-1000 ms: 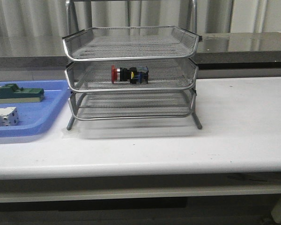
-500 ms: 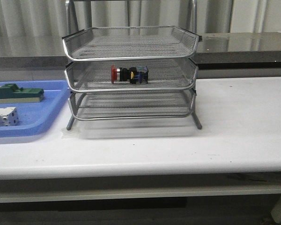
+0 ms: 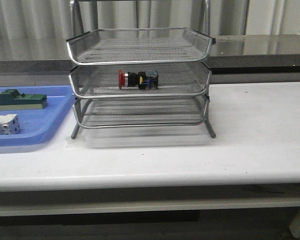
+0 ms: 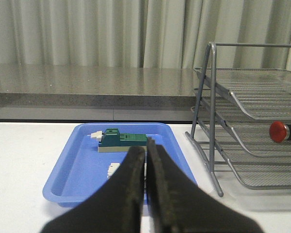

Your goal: Place button on rack with both arms

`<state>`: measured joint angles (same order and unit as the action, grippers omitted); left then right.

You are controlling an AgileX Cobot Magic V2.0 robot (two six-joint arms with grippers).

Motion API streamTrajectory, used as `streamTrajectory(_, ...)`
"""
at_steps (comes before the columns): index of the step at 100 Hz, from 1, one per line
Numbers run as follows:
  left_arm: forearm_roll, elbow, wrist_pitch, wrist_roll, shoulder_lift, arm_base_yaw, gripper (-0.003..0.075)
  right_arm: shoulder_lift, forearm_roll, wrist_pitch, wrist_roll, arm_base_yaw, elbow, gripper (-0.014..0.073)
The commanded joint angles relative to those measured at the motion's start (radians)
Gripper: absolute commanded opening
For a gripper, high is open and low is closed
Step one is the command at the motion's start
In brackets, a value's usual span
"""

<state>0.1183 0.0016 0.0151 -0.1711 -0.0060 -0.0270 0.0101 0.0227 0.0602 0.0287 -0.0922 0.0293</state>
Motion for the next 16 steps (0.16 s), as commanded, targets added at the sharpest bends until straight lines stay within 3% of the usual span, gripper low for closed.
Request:
streamTrajectory(1,0.002,0.045,-0.074,-0.012,-0.033,-0.007,0.0004,0.019,-0.001,-0.076,0.0,0.005,-0.017,-0.0057)
streamTrajectory(16,0.002,0.045,-0.074,-0.012,-0.033,-0.007,0.0004,0.019,-0.001,-0.076,0.0,0.005,-0.017,-0.0057)
